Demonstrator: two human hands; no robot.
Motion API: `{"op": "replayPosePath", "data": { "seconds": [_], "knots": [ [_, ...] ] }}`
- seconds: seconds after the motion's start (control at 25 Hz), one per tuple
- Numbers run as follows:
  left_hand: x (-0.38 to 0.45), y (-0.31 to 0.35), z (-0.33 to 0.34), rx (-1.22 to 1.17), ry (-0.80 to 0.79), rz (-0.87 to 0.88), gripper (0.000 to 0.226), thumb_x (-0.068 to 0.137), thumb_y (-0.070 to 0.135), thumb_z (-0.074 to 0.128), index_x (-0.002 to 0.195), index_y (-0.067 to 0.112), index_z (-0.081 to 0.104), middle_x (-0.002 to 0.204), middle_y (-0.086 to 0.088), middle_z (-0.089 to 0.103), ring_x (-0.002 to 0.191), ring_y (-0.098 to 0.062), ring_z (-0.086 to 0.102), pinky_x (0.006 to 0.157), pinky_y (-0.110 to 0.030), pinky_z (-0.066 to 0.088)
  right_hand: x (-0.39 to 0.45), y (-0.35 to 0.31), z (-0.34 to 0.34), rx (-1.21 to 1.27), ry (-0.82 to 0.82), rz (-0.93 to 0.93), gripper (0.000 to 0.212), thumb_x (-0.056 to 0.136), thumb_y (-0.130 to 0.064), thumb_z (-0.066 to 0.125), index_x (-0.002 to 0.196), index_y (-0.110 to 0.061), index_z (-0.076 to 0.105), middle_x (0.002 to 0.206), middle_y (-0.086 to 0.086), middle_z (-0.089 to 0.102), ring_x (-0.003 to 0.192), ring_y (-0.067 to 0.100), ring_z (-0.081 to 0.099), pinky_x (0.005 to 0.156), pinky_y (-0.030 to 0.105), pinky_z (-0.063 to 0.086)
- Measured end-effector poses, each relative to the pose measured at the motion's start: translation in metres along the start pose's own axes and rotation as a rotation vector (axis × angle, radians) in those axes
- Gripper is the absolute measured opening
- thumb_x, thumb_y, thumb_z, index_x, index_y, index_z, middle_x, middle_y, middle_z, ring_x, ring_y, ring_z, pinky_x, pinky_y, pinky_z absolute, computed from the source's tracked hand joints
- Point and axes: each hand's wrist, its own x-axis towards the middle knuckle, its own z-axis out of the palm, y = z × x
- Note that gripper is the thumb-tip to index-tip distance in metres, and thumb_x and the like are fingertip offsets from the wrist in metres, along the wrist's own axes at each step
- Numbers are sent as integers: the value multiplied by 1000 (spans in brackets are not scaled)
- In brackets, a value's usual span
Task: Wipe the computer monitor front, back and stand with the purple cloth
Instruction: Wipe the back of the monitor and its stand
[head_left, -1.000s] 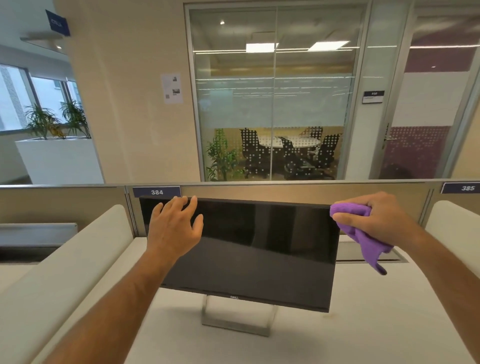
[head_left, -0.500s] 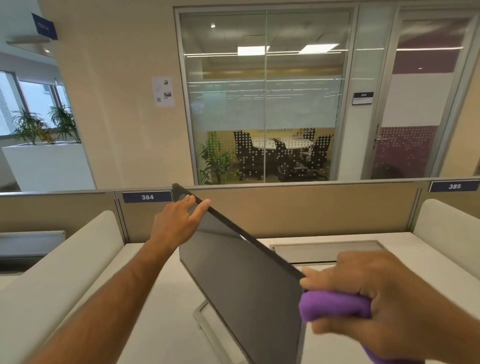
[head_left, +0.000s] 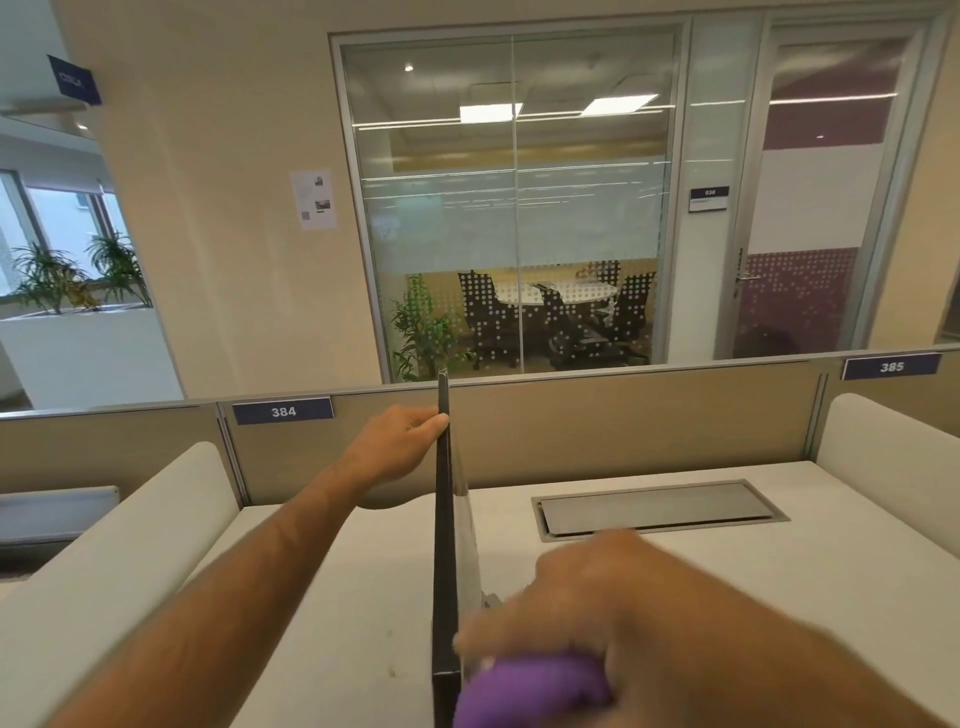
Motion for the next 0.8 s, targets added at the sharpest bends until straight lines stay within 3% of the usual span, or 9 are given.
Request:
{"op": "replayPosePath", "data": {
  "seconds": [0.08, 0.16, 0.28, 0.36, 0.48, 0.64, 0.8],
  "knots": [
    [-6, 9, -6, 35, 14, -11, 38, 99, 40, 47, 100, 14, 75, 95, 0, 71, 92, -20, 64, 86, -41, 50, 12, 30, -23, -71, 128, 80, 39, 80, -47, 78, 116, -37, 70, 88, -21, 70, 81, -2, 63, 75, 14, 48],
    [-16, 16, -15, 55, 16, -65, 37, 95, 41, 54, 97, 11, 76, 88, 0, 66, 85, -20, 60, 79, -39, 50, 43, 73, -52, -349, 219, 212, 55, 78, -53, 76, 129, -36, 62, 109, -15, 70, 93, 3, 61, 86, 23, 51],
    [-33, 32, -28, 67, -49, -149, 34, 86, 44, 67, 87, 11, 78, 90, -7, 73, 90, -24, 66, 81, -44, 55, 106, 132, -78, -656, 130, 331, 77, 78, -53, 75, 146, -39, 41, 123, -6, 65, 107, 16, 58, 87, 34, 48],
    [-45, 43, -34, 75, -109, -181, 33, 81, 45, 73, 80, 12, 78, 86, -7, 74, 89, -23, 67, 81, -42, 56, 144, 146, -88, -788, 64, 345, 84, 79, -45, 76, 149, -43, 30, 116, -3, 66, 101, 22, 60, 77, 36, 48],
    [-55, 56, -36, 144, -151, -200, 34, 75, 48, 77, 76, 14, 77, 82, -5, 74, 83, -19, 69, 78, -41, 57, 183, 145, -83, -848, -2, 313, 92, 82, -29, 76, 151, -50, 18, 105, -5, 68, 89, 19, 62, 65, 33, 47],
    [-58, 65, -36, 219, -125, -205, 25, 78, 38, 77, 77, 13, 73, 82, -4, 72, 82, -18, 67, 68, -30, 53, 208, 139, -67, -964, -52, 288, 96, 81, -18, 77, 153, -45, 20, 122, 3, 62, 97, 22, 61, 65, 35, 47],
    [-54, 69, -33, 253, -122, -201, 20, 79, 30, 76, 78, 11, 71, 80, -5, 71, 78, -18, 66, 67, -30, 53, 209, 141, -64, -912, -79, 343, 92, 81, -15, 77, 152, -43, 25, 125, 5, 59, 93, 22, 55, 66, 35, 43]
  ]
}}
